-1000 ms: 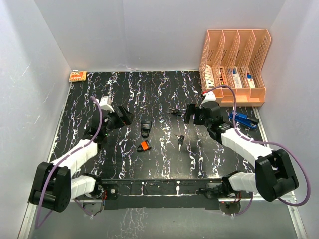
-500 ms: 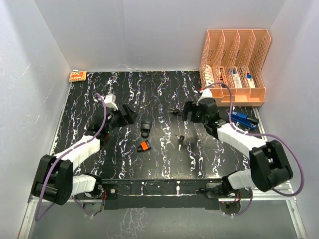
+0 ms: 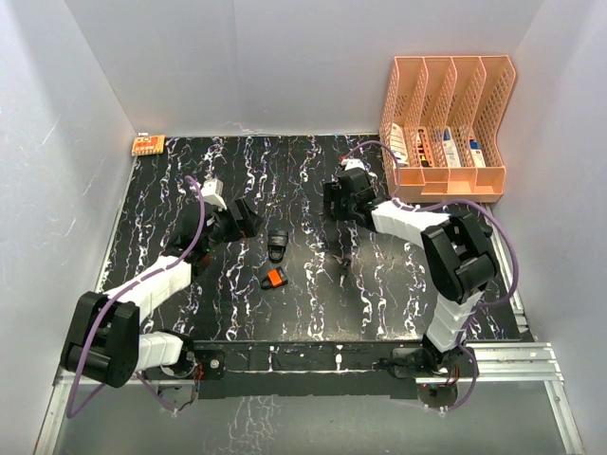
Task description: Unlock with the key
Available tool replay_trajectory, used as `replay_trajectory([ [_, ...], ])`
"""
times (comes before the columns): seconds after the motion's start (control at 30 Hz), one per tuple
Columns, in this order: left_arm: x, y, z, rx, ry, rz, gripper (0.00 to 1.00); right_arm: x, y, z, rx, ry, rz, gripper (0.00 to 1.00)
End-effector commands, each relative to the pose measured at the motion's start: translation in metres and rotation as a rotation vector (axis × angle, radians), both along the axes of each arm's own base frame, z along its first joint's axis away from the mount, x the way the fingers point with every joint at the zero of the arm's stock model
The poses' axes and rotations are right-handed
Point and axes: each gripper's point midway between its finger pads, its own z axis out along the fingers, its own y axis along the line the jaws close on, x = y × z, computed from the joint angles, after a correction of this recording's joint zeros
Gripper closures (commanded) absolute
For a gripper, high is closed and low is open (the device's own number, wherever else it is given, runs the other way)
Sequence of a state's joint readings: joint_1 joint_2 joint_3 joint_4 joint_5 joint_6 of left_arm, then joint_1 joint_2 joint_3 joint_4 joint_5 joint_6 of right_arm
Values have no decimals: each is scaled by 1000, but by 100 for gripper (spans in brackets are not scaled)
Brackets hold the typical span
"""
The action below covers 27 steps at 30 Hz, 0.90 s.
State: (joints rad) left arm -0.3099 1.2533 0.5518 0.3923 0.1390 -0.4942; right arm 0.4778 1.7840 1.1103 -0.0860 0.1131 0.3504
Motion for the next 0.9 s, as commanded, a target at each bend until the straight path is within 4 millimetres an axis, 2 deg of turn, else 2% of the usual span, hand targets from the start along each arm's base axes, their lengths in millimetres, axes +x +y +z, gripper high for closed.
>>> replay_trajectory([
  [0.0,6,-2,18,5,-46,-4,4,11,2,4,-11,5,-55,33],
  [0.57,6,0,14,17,-38,-2,3,25,8,-16,-49,40,-74,53],
  [0.8,5,0,13,18,-37,-1,3,26,3,-17,-71,41,-92,80],
  [0.87,5,0,14,17,-37,-1,3,26,0,-17,-79,37,-100,82],
])
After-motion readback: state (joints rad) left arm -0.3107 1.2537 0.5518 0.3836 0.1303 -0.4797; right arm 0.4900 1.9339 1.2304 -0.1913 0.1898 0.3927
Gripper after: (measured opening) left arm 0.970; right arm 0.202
